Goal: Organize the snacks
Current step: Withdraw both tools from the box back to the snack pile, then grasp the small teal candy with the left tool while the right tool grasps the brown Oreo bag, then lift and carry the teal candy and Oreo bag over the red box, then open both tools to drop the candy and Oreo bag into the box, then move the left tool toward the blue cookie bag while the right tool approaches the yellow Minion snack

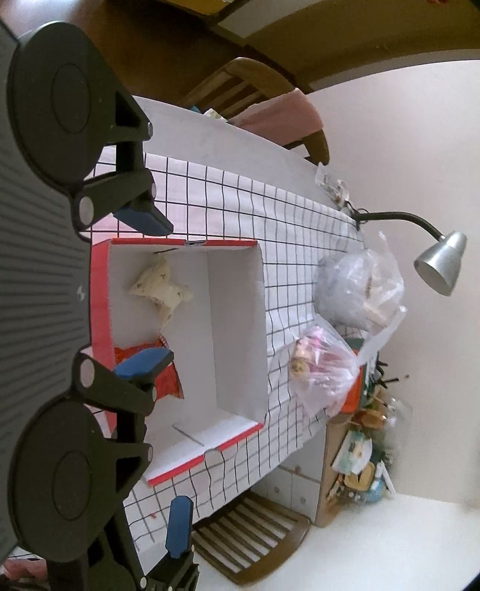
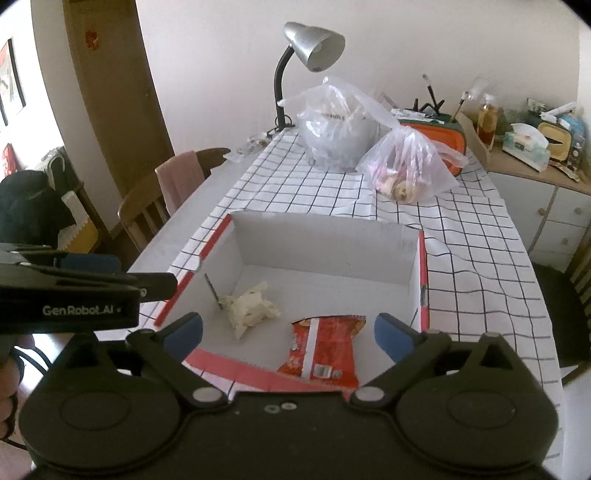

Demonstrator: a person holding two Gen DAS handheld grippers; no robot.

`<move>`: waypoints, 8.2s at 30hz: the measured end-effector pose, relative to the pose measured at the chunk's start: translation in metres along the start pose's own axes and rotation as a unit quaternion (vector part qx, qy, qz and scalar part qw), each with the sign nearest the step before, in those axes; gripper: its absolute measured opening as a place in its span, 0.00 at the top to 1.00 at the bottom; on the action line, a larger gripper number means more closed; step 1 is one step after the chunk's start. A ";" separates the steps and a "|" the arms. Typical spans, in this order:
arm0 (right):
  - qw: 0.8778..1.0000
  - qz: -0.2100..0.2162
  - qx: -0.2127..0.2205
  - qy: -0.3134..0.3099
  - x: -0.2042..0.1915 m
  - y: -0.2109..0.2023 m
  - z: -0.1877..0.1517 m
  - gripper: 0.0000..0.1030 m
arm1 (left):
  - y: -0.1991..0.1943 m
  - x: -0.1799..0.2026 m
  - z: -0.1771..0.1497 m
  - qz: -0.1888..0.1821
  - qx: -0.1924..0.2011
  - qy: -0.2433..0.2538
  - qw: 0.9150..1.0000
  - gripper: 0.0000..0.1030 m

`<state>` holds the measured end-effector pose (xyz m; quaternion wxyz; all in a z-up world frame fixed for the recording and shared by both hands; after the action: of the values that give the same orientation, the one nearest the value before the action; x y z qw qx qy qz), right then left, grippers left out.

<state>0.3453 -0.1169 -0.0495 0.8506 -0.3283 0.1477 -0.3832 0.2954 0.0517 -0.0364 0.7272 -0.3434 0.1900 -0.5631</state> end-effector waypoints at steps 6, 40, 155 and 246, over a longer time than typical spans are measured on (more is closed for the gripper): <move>1.000 0.003 0.011 0.018 -0.011 -0.025 -0.015 0.00 | -0.026 -0.003 -0.015 -0.027 0.012 0.010 1.000 0.30; 0.996 0.000 -0.052 0.072 -0.055 -0.049 -0.187 0.01 | -0.005 -0.074 -0.164 -0.038 -0.116 0.023 0.992 0.21; 0.994 -0.011 -0.104 0.013 0.064 0.129 0.009 0.55 | 0.168 0.008 0.018 -0.008 -0.153 0.029 0.988 0.88; 0.996 -0.014 -0.060 0.062 -0.060 -0.060 -0.153 0.00 | -0.003 -0.041 -0.147 -0.087 -0.139 0.028 0.986 0.26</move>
<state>0.1951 -0.1698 -0.1228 0.8129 -0.3565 0.2183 -0.4056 0.1843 0.0481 -0.1404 0.6147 -0.4411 0.2558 -0.6018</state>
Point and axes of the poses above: each gripper's, at about its wrist camera, not at the fingertips, and y roughly the way its jaws point, x to its right, z to its top, the point moved 4 cm from there along y, roughly the way its jaws point, and after that the axes turned 8 degrees about -y, right-handed, at the moved point
